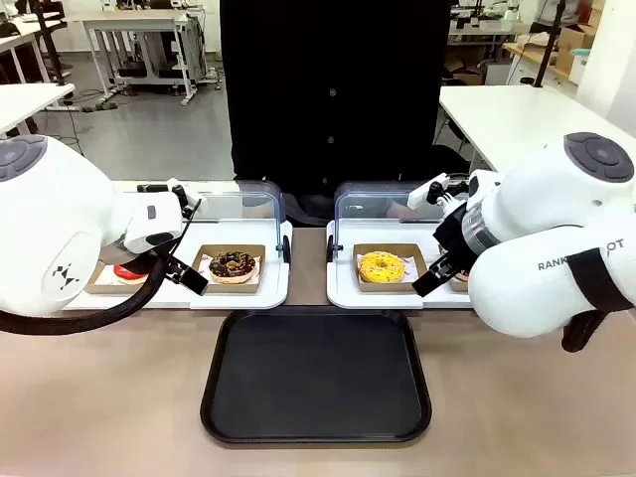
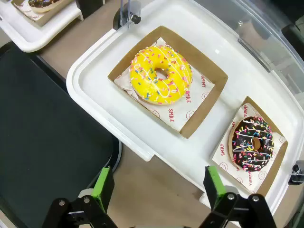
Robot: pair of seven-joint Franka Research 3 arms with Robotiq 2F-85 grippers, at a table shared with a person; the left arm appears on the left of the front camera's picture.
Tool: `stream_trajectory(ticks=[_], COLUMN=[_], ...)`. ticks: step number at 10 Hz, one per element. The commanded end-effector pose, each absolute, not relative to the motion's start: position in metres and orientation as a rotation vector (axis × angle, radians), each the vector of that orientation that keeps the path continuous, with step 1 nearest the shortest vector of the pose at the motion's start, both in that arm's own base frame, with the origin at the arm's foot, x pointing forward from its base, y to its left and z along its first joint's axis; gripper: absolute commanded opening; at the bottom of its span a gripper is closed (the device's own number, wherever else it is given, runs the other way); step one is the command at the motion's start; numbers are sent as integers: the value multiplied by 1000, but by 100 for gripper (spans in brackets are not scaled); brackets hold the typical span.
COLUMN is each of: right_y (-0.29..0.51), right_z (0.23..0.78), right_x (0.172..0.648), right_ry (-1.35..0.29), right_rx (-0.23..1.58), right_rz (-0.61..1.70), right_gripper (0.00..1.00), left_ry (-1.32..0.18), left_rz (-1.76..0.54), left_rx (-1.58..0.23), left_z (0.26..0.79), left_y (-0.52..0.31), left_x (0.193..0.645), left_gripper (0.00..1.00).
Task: Move the fourth donut from the left to the tray.
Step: Pick up the Paper togo box containing the Donut indicated by the person and place it on the Handle tray.
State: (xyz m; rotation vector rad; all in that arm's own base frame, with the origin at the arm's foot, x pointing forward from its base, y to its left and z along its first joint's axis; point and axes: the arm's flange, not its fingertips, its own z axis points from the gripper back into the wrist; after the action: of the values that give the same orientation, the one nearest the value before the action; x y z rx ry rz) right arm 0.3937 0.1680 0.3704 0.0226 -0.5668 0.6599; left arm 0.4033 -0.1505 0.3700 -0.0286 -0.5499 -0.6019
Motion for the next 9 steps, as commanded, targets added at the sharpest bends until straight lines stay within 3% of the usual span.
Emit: stream_trajectory(ticks=[1, 9], right_y=[168, 168], right_z=[371, 371], right_x=[394, 394], right_ry=[-567, -567], right_rx=[23, 23], right_rz=[660, 660], right_gripper=[100, 100], left_ry=[-550, -550], left_rz=[-602, -602], left_rx=[-29, -29], left_z=[370, 370], left_y=[-151, -151], left_x=[403, 403], left_gripper=[100, 100])
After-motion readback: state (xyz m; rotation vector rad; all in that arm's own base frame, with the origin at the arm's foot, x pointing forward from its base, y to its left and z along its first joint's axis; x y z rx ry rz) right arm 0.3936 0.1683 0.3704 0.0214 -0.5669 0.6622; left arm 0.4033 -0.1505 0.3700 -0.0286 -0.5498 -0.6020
